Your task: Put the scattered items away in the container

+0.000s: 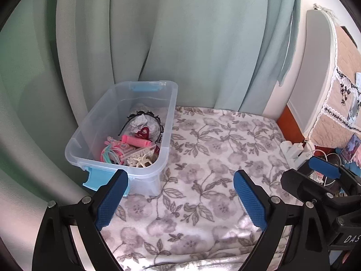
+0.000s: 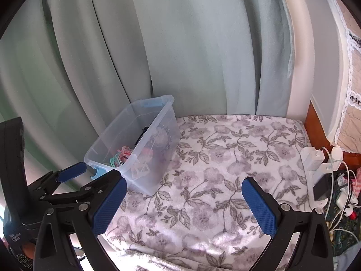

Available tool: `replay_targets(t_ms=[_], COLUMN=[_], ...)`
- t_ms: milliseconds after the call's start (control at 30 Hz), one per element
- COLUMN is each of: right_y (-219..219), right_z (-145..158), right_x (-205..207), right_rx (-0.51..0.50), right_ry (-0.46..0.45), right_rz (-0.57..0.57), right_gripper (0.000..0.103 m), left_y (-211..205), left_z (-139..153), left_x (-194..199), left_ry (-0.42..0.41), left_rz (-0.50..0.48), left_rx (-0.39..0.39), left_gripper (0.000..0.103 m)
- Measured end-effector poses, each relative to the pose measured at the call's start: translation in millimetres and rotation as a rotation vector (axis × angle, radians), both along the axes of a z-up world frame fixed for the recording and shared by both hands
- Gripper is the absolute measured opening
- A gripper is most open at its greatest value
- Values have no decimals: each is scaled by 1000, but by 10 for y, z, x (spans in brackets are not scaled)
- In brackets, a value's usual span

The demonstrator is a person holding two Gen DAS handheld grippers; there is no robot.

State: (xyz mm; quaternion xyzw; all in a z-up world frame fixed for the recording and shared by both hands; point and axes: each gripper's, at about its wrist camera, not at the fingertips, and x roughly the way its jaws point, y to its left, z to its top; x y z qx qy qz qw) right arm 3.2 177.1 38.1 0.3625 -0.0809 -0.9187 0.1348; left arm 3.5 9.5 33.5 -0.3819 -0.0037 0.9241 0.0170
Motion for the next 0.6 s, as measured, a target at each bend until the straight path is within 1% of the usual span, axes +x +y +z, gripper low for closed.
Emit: replay_targets(t_ms=[100,200,367,467,600], right_y=[-67,-101,-170,-208,-230], right_z=[20,49,87,96,126], right_x=[29,57,90,129,179], right_rx=[32,38,64,83,97], right_ry=[-11,-17,-35,-46,-40], right_rz=[-6,-12,-29,-39,-53], right_gripper=[103,103,103,103,103], left_y=[-74,-138,-158,-157,-190], left_z=[-8,6,37,55,78], left_x=[21,48,137,176,188], left_ry=[-15,-22,-16,-29,-47], left_rz=[6,9,28,43,48], left_rx=[3,14,-37,-70,-71], left_gripper=[95,95,95,95,95])
